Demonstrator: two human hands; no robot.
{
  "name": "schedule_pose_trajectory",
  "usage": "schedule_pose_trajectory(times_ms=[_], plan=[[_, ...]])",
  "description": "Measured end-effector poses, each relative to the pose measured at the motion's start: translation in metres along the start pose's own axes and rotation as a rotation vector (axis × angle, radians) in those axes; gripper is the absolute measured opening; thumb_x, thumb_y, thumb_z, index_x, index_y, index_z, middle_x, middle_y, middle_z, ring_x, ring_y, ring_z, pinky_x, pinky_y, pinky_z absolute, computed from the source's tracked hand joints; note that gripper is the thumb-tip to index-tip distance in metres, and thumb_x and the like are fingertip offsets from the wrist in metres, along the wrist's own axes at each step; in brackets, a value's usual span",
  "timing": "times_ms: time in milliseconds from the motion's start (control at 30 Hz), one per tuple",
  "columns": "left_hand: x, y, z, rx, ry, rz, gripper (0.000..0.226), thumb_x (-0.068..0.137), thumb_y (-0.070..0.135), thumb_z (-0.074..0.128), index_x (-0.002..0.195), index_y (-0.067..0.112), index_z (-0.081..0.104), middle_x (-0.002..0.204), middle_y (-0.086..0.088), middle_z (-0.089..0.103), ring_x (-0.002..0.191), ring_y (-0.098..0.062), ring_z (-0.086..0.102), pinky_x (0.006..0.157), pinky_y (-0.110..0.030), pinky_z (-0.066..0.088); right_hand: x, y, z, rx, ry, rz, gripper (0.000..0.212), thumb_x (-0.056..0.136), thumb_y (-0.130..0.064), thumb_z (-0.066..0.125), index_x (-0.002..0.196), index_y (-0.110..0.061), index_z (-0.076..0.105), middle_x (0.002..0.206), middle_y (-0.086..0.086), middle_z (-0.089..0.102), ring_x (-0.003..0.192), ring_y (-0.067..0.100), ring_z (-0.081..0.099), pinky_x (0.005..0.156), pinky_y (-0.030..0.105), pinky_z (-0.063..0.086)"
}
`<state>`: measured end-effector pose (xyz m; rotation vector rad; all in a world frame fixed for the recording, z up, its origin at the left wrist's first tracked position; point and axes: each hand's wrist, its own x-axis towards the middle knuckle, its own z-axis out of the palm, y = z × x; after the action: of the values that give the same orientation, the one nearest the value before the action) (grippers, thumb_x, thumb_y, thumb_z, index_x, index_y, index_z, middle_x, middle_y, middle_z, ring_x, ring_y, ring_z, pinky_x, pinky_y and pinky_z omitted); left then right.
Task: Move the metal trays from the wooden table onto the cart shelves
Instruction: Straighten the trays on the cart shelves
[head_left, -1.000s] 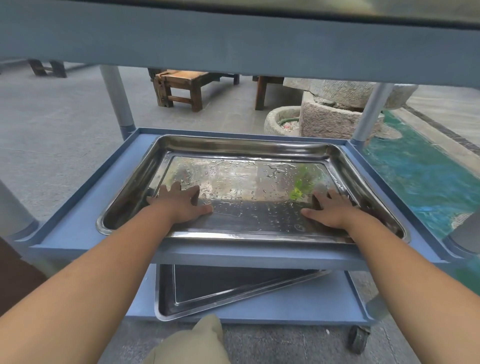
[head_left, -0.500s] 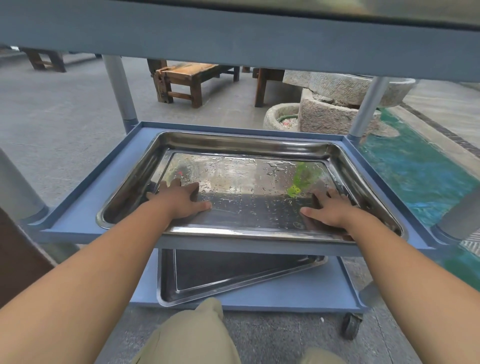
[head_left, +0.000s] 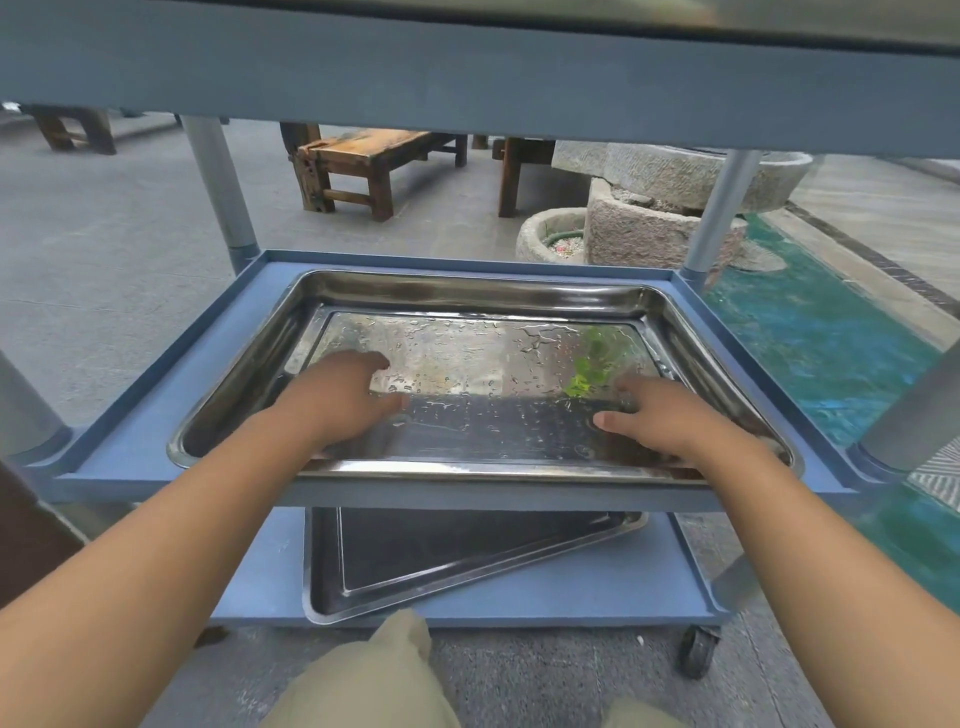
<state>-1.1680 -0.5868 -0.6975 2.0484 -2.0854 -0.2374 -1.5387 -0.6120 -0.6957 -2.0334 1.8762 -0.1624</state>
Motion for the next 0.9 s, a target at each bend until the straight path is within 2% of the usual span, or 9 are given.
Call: schedule_pose_trajectory(times_ms=[67, 133, 233, 400, 500, 600, 667, 800, 900], plan=[[-0.016, 0.016, -0.008, -0.031, 0.054, 0.047, 0.062, 0.087, 0.058, 0.06, 0.138, 0.024, 0.053, 0.134, -0.004, 0.061, 0.122, -0.026, 0.056, 0.099, -0.04, 0.046, -0.015, -0.01, -0.003, 0.021, 0.054, -0.075, 0.068, 0.087, -0.054, 0.063, 0.145, -0.021, 0.046, 0.146, 0.001, 0.051, 0.129, 0.023, 0.051, 0.103, 0.036, 0.041], [-0.035, 0.033, -0.011, -0.066, 0.1, 0.103, 0.054, 0.089, 0.055, 0.059, 0.132, 0.022, 0.059, 0.126, -0.003, 0.065, 0.113, -0.024, 0.061, 0.094, -0.037, 0.048, -0.033, -0.024, -0.004, 0.088, 0.102, -0.173, 0.057, 0.088, -0.05, 0.064, 0.136, -0.021, 0.055, 0.134, -0.002, 0.061, 0.115, 0.016, 0.059, 0.096, 0.032, 0.046], [-0.065, 0.053, -0.014, -0.166, 0.129, 0.215, 0.043, 0.092, 0.047, 0.06, 0.125, 0.021, 0.064, 0.122, 0.002, 0.068, 0.111, -0.017, 0.062, 0.094, -0.032, 0.047, -0.065, -0.044, -0.003, 0.228, 0.161, -0.335, 0.042, 0.089, -0.042, 0.066, 0.127, -0.023, 0.062, 0.117, -0.009, 0.068, 0.101, 0.001, 0.062, 0.093, 0.028, 0.05], [-0.114, 0.07, -0.017, -0.263, 0.144, 0.421, 0.029, 0.095, 0.036, 0.06, 0.117, 0.02, 0.07, 0.113, 0.01, 0.069, 0.107, -0.008, 0.062, 0.095, -0.025, 0.046, -0.12, -0.051, 0.014, 0.399, 0.187, -0.507, 0.031, 0.086, -0.028, 0.072, 0.117, -0.026, 0.069, 0.107, -0.018, 0.07, 0.102, -0.004, 0.064, 0.093, 0.022, 0.05], [-0.137, 0.069, -0.008, -0.233, 0.088, 0.504, 0.031, 0.093, 0.04, 0.055, 0.112, 0.02, 0.07, 0.1, 0.013, 0.069, 0.092, -0.005, 0.063, 0.082, -0.022, 0.048, -0.143, -0.04, 0.032, 0.452, 0.182, -0.561, 0.025, 0.087, -0.024, 0.073, 0.112, -0.026, 0.071, 0.107, -0.019, 0.07, 0.105, 0.002, 0.065, 0.091, 0.017, 0.047], [-0.144, 0.056, 0.013, -0.207, -0.016, 0.494, 0.03, 0.093, 0.043, 0.053, 0.111, 0.025, 0.069, 0.088, 0.016, 0.066, 0.077, -0.002, 0.059, 0.067, -0.012, 0.041, -0.147, -0.025, 0.058, 0.46, 0.095, -0.551, 0.029, 0.087, -0.023, 0.074, 0.114, -0.03, 0.069, 0.108, -0.022, 0.069, 0.105, 0.001, 0.065, 0.09, 0.013, 0.046], [-0.139, 0.042, 0.036, -0.181, -0.076, 0.442, 0.026, 0.095, 0.041, 0.057, 0.115, 0.029, 0.067, 0.09, 0.02, 0.065, 0.076, 0.003, 0.056, 0.068, -0.009, 0.038, -0.138, -0.01, 0.082, 0.407, 0.046, -0.507, 0.03, 0.087, -0.026, 0.073, 0.116, -0.032, 0.068, 0.109, -0.024, 0.067, 0.106, -0.003, 0.062, 0.091, 0.011, 0.044], [-0.122, 0.006, 0.093, -0.12, -0.236, 0.377, 0.034, 0.095, 0.04, 0.058, 0.128, 0.032, 0.059, 0.102, 0.02, 0.06, 0.085, 0.001, 0.056, 0.078, -0.021, 0.046, -0.105, 0.025, 0.137, 0.26, -0.019, -0.424, 0.034, 0.09, -0.033, 0.067, 0.123, -0.028, 0.064, 0.115, -0.022, 0.06, 0.106, -0.008, 0.054, 0.089, 0.007, 0.039], [-0.102, -0.019, 0.137, -0.073, -0.292, 0.285, 0.037, 0.095, 0.038, 0.059, 0.13, 0.027, 0.06, 0.109, 0.013, 0.065, 0.088, -0.005, 0.058, 0.079, -0.022, 0.043, -0.07, 0.053, 0.176, 0.137, -0.069, -0.365, 0.038, 0.092, -0.036, 0.064, 0.128, -0.026, 0.06, 0.123, -0.012, 0.056, 0.104, -0.006, 0.047, 0.083, 0.008, 0.038]])
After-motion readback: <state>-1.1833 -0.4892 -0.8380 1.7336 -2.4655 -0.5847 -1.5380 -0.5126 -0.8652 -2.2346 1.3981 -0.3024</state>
